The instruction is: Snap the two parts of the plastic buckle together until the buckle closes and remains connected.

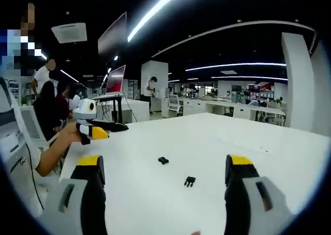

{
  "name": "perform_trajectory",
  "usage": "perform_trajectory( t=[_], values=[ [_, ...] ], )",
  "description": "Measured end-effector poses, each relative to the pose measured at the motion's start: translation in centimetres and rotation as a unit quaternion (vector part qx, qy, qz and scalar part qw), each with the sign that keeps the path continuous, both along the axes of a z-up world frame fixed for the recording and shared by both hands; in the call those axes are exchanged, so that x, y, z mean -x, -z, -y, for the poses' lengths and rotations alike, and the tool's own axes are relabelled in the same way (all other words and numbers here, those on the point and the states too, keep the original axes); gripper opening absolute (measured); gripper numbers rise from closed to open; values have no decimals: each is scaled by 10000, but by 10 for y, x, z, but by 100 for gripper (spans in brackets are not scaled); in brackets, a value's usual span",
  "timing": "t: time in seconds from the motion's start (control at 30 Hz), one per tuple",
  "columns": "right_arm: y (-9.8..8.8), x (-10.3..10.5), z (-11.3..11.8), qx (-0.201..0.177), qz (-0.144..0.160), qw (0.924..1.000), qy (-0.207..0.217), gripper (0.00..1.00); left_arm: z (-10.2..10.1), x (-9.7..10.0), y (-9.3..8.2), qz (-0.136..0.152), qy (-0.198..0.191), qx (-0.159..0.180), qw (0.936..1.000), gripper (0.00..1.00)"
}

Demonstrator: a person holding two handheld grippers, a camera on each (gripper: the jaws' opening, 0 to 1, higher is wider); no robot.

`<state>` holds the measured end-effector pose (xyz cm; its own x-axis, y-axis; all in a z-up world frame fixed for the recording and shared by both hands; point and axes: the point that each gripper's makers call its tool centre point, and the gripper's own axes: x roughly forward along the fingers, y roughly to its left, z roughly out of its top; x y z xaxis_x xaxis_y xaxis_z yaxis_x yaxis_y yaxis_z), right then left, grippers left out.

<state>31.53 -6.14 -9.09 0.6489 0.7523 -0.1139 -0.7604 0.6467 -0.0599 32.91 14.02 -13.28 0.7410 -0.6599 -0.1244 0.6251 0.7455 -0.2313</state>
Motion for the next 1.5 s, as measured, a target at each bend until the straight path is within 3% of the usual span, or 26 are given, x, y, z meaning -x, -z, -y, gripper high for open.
perform_trajectory(
  t=[0.27,0.73,0.97,1.5],
  values=[
    [1,-13,-11,-16,-56,9996,-268,98,7,-2,6,-15,20,-150,9999,90],
    [12,-37,-36,83,-155,9975,-679,100,11,-4,16,-89,65,-97,9999,92],
    [23,-42,-52,378,-250,9950,-886,100,13,-3,19,-108,86,-86,9999,93],
    [55,-68,-90,257,-660,9909,-1144,99,14,-4,24,-186,78,-163,9997,93]
  ],
)
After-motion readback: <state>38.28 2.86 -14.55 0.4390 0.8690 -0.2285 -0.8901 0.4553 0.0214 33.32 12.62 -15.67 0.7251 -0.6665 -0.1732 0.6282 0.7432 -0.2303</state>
